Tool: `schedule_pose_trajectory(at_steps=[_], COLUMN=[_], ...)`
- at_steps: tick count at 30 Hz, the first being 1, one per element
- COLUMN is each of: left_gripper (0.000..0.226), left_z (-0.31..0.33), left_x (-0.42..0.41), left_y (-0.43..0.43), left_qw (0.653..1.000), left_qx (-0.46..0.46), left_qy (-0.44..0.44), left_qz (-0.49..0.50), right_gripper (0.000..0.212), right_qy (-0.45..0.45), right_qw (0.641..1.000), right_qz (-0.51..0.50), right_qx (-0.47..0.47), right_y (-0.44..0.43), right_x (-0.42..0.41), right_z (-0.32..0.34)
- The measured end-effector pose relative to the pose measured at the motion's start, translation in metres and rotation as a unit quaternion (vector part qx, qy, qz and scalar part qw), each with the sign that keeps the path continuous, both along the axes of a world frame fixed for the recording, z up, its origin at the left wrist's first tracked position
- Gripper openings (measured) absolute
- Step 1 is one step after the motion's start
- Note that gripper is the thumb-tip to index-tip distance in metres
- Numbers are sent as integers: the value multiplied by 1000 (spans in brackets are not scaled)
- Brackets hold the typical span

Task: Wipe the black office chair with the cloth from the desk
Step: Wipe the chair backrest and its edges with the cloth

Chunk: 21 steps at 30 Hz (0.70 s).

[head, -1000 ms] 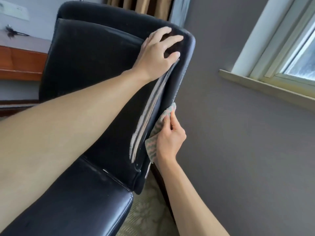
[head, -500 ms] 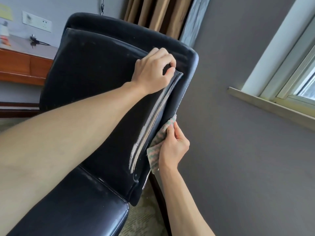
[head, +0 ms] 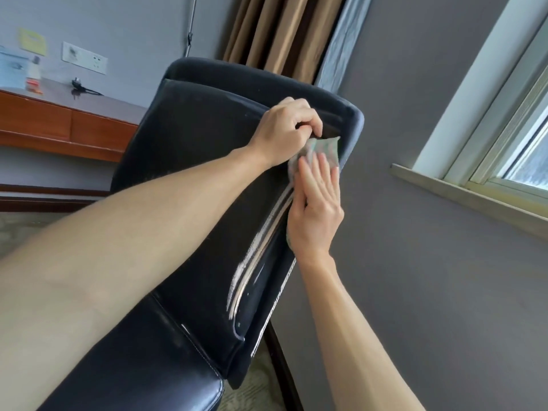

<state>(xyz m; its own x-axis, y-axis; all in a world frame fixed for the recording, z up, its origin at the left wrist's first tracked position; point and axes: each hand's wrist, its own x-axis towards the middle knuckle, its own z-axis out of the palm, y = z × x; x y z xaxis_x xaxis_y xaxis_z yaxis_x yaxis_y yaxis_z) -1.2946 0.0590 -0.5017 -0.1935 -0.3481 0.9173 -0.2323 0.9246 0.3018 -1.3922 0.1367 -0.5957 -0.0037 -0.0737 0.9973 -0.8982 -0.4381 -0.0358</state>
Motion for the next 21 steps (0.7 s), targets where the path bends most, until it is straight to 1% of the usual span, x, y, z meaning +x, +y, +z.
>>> schedule_pose_trajectory(at_steps=[2,4,7,9,11,13,15,17,21], left_gripper=[30,34,37,37,36,36,36,35,32], left_z=[5,10,12,10,8,6,5,6,4], left_x=[7,11,11,9,7,7,6,7,4], left_y=[5,8,13,15,15,14,16,17,21], left_qw=[998,995,995,996,997,997,997,997,998], left_qx=[29,52,52,44,41,43,43,40,28], left_qy=[-25,-52,-64,-56,-41,-30,-31,-36,-34], left_qz=[-40,-61,-48,-43,-45,-50,-52,-57,-47], right_gripper=[27,27,23,20,18,22,23,21,18], right_qy=[68,126,213,260,270,239,207,217,281], right_qw=[998,992,976,962,958,963,968,966,950], right_qz=[-14,-5,7,0,-41,-99,-123,-114,-61], right_qx=[-1,4,52,84,86,77,72,82,121], right_y=[6,19,43,54,54,47,43,47,70], right_x=[-4,-9,-7,-8,-11,-11,-8,-6,-2], right_z=[-13,-28,-50,-46,-23,8,22,9,-48])
